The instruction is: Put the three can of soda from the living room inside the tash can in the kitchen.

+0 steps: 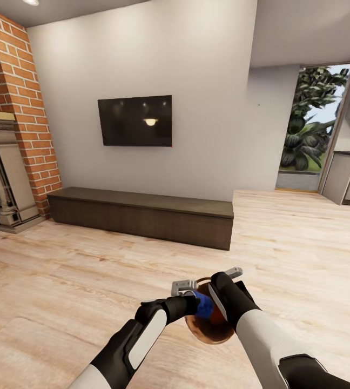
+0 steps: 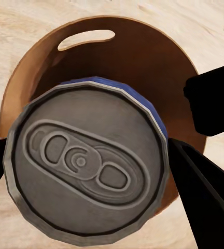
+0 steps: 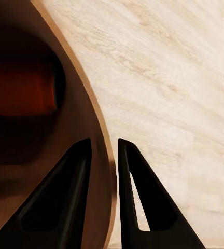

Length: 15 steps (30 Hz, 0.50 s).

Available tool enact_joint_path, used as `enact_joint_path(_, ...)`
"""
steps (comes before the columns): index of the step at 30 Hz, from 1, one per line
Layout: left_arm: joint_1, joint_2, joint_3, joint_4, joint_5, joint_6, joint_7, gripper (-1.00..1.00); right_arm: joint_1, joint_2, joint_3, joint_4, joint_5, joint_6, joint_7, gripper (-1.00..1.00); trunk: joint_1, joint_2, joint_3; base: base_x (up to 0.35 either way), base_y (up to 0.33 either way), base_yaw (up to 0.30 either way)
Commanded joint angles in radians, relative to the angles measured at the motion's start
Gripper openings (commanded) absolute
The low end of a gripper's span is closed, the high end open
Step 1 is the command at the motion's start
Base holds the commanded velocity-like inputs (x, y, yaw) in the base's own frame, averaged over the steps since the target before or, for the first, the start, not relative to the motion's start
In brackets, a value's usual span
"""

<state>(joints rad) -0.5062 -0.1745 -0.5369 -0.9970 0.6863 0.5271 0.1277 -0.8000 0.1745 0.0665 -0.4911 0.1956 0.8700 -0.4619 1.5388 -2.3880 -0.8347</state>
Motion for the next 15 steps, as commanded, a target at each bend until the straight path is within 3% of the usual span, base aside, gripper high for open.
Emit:
enact_joint_path(1, 0.0, 0.0, 0.0, 0.002, 0.0, -0.001, 0.0, -1.0, -0.001, 0.0, 0.003, -0.002, 0.03, 0.007, -0.001, -1.0, 0.0, 0.0, 0.0, 0.0, 0.0, 0.0)
enact_joint_path(15, 0.0, 0.0, -0.003, 0.032, -0.001, -0.023, 0.0, -1.0, -0.001, 0.0, 0.003, -0.001, 0.031, 0.018, 0.083, -1.0, 0.0, 0.0, 0.0, 0.0, 0.0, 0.0)
